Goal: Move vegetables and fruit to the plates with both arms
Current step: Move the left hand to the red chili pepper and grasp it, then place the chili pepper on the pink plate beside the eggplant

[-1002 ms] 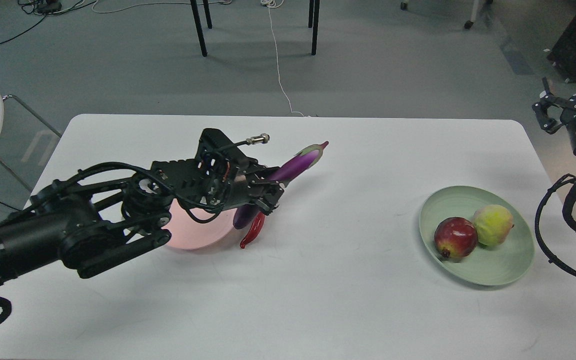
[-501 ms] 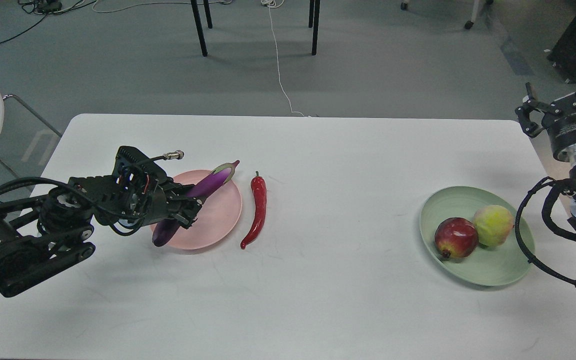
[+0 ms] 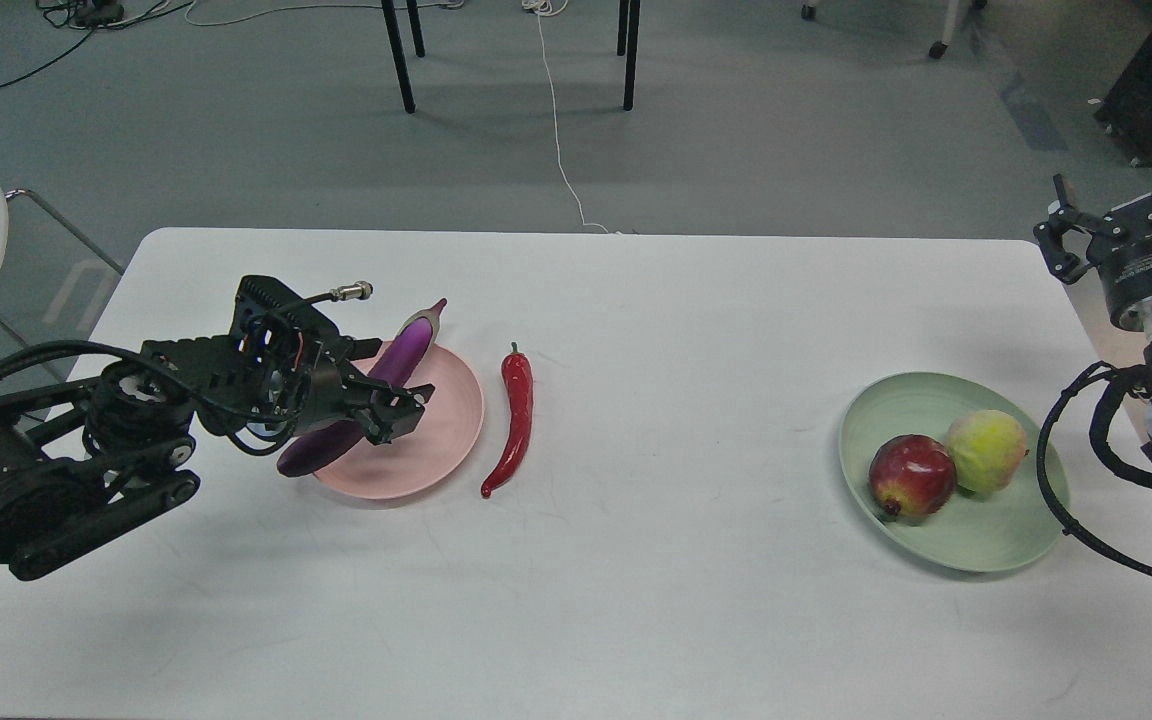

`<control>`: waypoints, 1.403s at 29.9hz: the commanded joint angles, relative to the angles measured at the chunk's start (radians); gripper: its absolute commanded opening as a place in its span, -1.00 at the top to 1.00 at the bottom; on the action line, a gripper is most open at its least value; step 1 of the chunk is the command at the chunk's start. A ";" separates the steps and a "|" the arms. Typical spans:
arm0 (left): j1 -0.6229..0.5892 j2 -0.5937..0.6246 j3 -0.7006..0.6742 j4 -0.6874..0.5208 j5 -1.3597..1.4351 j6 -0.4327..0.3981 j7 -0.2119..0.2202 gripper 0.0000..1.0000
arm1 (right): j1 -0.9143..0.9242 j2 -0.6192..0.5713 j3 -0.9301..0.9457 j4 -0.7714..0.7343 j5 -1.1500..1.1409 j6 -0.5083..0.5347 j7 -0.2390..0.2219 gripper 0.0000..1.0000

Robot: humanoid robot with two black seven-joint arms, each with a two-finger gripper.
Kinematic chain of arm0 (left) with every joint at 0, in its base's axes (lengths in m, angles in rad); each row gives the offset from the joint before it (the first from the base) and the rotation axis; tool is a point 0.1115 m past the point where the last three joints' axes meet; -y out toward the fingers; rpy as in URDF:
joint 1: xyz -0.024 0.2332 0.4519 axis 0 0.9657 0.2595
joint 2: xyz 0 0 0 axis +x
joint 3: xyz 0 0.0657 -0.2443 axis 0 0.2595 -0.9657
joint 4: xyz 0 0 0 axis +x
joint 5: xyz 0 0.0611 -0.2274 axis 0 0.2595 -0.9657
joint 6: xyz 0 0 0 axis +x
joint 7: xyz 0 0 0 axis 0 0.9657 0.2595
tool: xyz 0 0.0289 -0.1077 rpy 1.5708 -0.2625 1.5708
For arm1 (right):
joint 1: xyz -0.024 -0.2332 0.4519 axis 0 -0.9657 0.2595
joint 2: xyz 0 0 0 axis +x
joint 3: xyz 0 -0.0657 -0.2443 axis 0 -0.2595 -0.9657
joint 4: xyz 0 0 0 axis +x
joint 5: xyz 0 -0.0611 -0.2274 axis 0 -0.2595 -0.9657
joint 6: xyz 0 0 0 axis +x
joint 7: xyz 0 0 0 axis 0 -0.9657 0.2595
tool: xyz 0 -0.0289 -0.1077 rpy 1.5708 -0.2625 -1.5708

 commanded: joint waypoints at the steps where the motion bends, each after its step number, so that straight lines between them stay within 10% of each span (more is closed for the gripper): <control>1: -0.037 -0.059 0.002 -0.006 0.003 0.001 0.003 -0.66 | -0.001 0.001 0.000 0.001 0.000 0.000 0.000 -0.98; 13: -0.062 -0.346 0.039 0.180 0.014 0.000 0.057 -0.62 | -0.001 -0.002 -0.002 -0.001 -0.001 0.000 0.000 -0.98; 42: -0.042 -0.369 0.158 0.203 0.014 -0.020 0.054 -0.63 | -0.001 -0.002 -0.003 -0.004 -0.009 0.000 0.000 -0.98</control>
